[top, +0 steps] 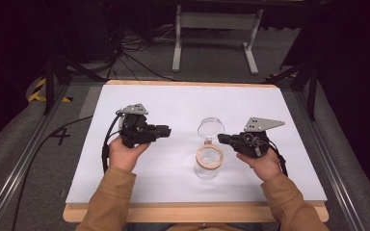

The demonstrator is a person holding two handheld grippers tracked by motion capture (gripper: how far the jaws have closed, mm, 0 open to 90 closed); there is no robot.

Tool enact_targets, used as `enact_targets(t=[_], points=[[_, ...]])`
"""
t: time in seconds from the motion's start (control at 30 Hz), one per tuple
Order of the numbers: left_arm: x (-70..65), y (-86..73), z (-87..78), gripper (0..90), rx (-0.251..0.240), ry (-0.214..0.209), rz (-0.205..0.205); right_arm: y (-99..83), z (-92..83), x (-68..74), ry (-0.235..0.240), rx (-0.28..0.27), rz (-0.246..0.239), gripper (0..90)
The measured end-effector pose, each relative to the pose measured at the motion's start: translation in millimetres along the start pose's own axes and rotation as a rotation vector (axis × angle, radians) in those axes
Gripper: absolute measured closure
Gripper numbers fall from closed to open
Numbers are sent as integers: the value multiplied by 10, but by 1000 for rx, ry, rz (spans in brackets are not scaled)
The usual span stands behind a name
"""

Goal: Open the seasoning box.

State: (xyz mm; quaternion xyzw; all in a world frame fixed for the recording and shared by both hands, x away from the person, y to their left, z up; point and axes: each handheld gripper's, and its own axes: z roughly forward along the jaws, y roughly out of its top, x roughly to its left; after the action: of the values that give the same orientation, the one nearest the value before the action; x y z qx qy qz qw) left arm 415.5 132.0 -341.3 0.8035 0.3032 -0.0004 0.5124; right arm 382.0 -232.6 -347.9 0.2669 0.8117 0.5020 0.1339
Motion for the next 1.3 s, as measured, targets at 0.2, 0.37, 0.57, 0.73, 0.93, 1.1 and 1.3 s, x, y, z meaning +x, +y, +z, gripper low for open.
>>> enact_targets(t=[0.2,0.37,0.57,0.73,0.93,1.1,1.3], points=[[-48,21,-30,744,26,45,47,56,-112,21,10,-27,-13,897],[-67,35,-95,730,30,55,77,87,-284,-54,-12,-53,-7,895],[-35,15,-132,722,44,87,77,46,-433,-231,-50,-51,16,879],[7,-4,-155,717,53,103,71,-23,-538,-402,-104,-42,39,861],[139,-49,-160,705,60,137,46,-113,-666,-575,-160,-34,60,820],[228,-94,-137,704,82,158,20,-219,-725,-720,-203,-11,96,798],[325,-148,-111,703,102,180,-13,-342,-722,-852,-222,30,115,770]])
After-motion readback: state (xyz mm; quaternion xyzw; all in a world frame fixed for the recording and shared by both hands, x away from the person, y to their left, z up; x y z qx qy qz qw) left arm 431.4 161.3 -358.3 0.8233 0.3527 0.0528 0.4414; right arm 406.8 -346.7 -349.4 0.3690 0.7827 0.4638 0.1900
